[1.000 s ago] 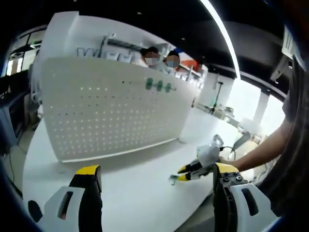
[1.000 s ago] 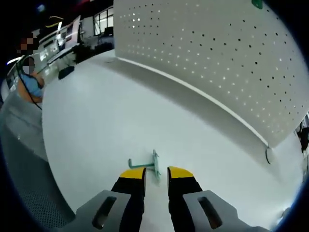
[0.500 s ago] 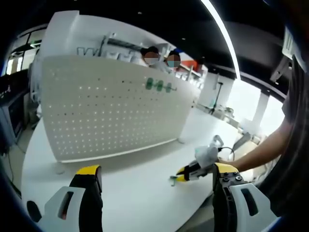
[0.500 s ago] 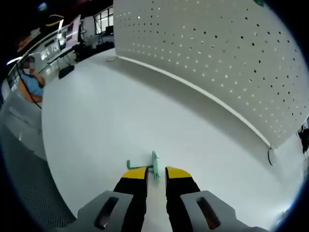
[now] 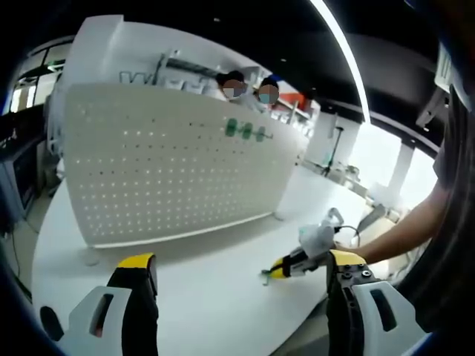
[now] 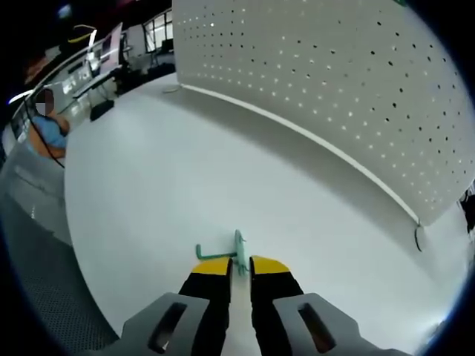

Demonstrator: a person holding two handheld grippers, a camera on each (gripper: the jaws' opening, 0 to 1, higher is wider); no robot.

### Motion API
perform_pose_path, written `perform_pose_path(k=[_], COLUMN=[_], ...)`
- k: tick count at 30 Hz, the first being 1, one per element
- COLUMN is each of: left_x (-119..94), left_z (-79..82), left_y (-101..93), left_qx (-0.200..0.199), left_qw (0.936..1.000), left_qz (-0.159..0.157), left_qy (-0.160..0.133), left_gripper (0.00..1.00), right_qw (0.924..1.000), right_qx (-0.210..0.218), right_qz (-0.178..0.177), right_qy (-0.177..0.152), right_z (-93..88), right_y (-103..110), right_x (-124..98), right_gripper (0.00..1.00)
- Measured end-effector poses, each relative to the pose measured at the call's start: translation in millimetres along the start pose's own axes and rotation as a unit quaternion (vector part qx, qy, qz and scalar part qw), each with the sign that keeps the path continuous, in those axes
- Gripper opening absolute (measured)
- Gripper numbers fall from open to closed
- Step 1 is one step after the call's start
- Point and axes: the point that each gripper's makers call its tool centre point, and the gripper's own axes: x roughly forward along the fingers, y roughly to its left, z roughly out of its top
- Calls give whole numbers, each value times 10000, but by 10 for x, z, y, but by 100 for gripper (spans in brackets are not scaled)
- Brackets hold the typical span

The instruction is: Insert the hook assembly into the mounting plate slot until the hook locks in place.

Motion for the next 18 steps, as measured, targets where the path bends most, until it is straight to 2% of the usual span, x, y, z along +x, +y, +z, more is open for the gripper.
perform_pose_path(k=[18], left_x=[6], left_z=[2], left_y=[23], left_qx=[-18], left_qw=[10000], left_qz=[12], left_qy=[-3], left_gripper=[95], right_qw=[9998], right_qx=[-217], right_qz=[30], right_qy=[18], right_z=[15], right_y=[12], right_x=[11], right_gripper=[3])
